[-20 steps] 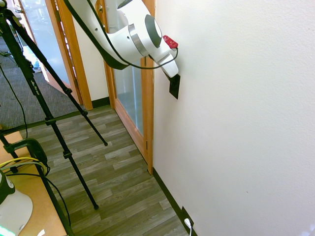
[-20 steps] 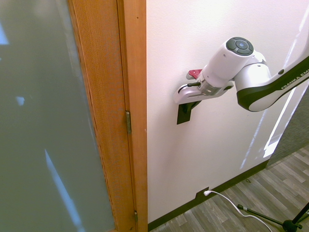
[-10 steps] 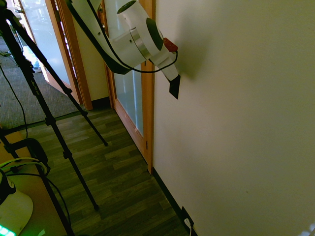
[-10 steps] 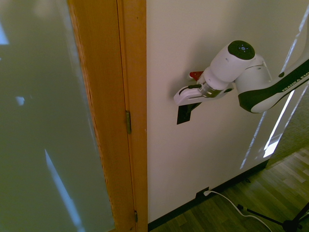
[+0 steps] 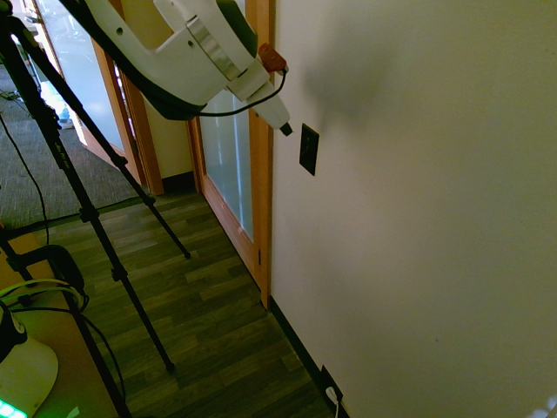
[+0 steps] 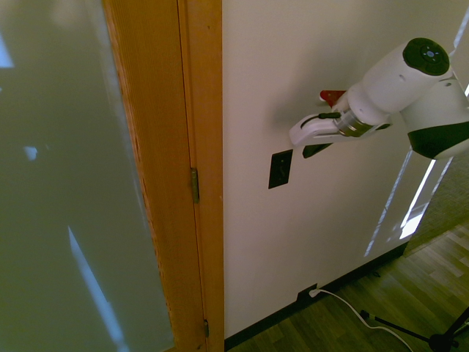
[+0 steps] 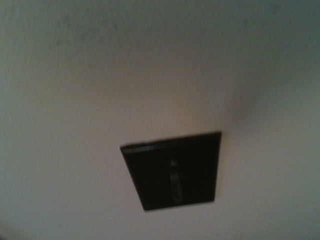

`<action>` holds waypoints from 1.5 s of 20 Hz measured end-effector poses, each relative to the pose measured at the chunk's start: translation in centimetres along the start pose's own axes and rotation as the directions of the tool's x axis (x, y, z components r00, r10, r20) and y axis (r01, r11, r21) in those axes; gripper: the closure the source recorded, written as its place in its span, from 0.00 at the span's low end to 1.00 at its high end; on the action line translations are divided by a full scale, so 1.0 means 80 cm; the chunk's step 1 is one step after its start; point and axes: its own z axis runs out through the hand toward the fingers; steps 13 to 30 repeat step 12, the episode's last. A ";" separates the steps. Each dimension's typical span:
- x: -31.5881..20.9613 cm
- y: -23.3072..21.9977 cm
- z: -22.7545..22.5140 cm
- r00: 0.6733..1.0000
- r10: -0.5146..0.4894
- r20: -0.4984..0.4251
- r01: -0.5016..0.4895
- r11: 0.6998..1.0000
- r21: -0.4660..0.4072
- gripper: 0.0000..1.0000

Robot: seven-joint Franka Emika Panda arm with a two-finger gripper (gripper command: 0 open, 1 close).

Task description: Turn off the light

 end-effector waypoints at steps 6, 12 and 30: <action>-0.022 0.038 -0.020 0.999 0.020 0.041 -0.019 0.999 -0.025 1.00; -0.028 0.045 -0.022 0.998 0.000 0.057 0.001 1.000 -0.017 1.00; -0.028 0.045 -0.022 0.998 0.000 0.057 0.001 1.000 -0.017 1.00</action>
